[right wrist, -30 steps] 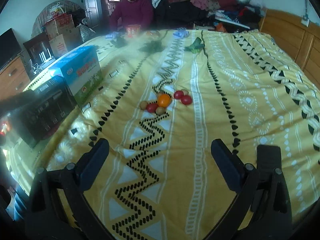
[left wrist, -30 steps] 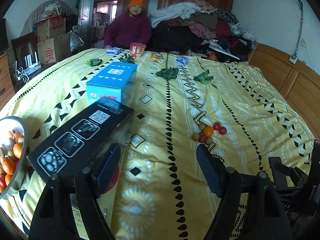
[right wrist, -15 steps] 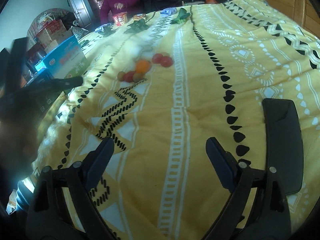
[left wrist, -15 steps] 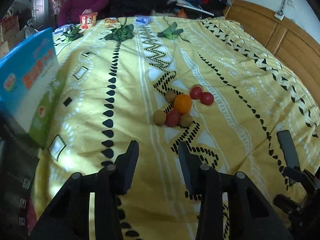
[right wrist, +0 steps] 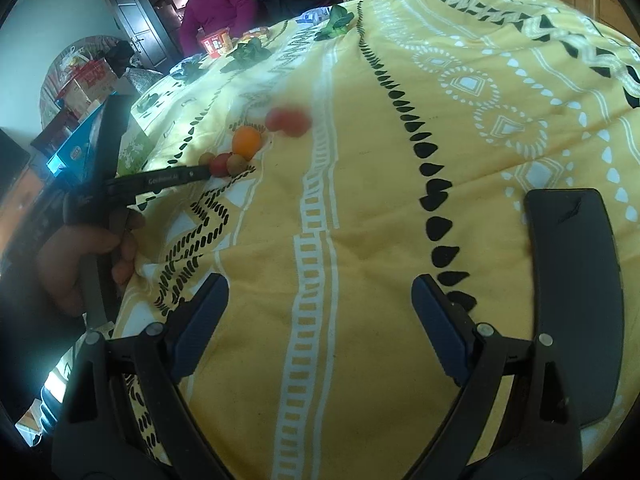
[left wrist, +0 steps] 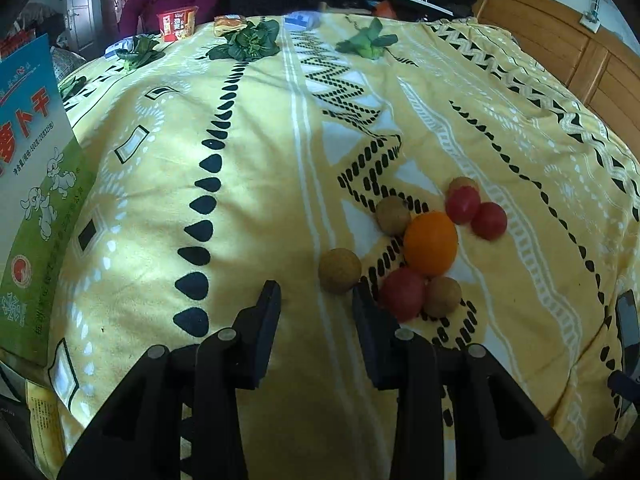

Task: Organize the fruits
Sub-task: 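Grasp a brown kiwi with the left tool while the right tool approaches the orange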

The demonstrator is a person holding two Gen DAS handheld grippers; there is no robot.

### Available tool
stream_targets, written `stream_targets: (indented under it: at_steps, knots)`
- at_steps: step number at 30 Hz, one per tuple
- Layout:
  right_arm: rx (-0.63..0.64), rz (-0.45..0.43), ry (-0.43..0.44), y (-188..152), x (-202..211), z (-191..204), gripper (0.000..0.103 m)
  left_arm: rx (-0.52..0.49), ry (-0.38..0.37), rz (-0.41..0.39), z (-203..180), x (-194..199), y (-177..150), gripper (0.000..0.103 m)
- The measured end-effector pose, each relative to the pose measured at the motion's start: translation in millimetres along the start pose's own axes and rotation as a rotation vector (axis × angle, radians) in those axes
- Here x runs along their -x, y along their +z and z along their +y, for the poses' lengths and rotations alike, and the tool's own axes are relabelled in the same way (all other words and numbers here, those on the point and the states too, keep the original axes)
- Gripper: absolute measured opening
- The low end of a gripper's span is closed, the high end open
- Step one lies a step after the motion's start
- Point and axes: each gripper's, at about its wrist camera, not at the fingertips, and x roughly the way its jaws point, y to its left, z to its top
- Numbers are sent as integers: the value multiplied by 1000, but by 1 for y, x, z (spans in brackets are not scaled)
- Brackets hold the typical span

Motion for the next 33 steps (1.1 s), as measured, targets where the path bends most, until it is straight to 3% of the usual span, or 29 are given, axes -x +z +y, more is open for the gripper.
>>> stream_targets:
  at_steps: [10,12,14,18,22,28,33]
  knots:
    - [-9,16,11,-6,-5,-3,93,-37,-52,3,-9,-6,6,37]
    - [-11,14,15,-5,-6,-3,93,-40,-57,5,-11,-7,5,24]
    - [-7,11,22,-5,-4,-2,87,-27,-61,1,-9,-6,5,22]
    - [22,-4,58,0,-1,6,64,-1,-62,-46,-7,12,3,22]
    - [67,-32,109,20,-5,22,52,44,-85,-84,0,40,-13,22]
    - [124,-52,184,67,-46,53,51,75,-105,-94,11,67,-31,22]
    - [91,0,232,96,-95,59,50,99,-116,-107,19,78,-35,22]
